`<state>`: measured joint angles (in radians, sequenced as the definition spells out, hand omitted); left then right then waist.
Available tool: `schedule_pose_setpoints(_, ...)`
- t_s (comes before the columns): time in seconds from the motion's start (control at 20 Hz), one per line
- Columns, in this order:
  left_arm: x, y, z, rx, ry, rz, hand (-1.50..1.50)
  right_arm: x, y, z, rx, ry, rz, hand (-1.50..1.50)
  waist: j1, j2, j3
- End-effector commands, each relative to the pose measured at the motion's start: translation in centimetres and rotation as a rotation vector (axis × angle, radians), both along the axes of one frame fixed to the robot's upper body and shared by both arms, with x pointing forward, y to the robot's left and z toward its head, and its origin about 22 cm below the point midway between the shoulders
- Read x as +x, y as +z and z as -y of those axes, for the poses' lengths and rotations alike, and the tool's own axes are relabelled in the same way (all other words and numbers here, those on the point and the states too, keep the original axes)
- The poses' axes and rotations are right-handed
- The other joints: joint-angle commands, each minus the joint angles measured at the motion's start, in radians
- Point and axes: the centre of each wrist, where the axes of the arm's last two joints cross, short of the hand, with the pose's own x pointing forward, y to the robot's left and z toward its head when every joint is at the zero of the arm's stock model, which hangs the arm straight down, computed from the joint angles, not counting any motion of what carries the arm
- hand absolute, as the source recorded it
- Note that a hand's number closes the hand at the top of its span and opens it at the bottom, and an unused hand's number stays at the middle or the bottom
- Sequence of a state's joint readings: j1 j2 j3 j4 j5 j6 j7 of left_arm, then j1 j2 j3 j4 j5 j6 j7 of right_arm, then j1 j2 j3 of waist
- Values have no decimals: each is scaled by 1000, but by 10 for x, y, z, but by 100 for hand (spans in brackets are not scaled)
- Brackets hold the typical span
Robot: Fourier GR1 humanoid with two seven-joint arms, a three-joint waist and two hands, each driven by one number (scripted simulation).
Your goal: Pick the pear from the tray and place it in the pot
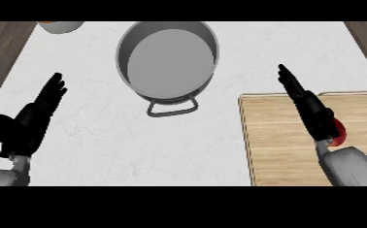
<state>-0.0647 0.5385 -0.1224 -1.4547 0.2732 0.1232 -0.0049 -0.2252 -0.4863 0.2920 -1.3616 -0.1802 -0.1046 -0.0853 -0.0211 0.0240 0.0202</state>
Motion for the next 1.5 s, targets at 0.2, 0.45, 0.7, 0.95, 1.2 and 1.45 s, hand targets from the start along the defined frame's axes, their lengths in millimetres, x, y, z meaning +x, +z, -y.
schedule_pose_setpoints(0.2,24,35,20,-118,116,172,0,-3,19,138,328,-281,116,150,-2,-14,-11)
schedule_pose_setpoints(0.45,31,44,38,-208,86,158,0,-48,-27,197,145,-492,79,-150,26,-6,-10)
schedule_pose_setpoints(0.7,27,32,42,-200,106,137,0,-72,-32,236,259,-392,257,-150,34,-16,-15)
schedule_pose_setpoints(0.95,34,48,58,-212,97,160,0,-64,22,279,175,-251,143,-150,39,-17,-17)
schedule_pose_setpoints(1.2,26,43,50,-188,94,148,0,-37,72,279,-1,-35,-68,-150,58,-18,-20)
schedule_pose_setpoints(1.45,27,55,56,-199,95,137,0,-23,93,267,-179,136,-219,-150,47,-22,-19)
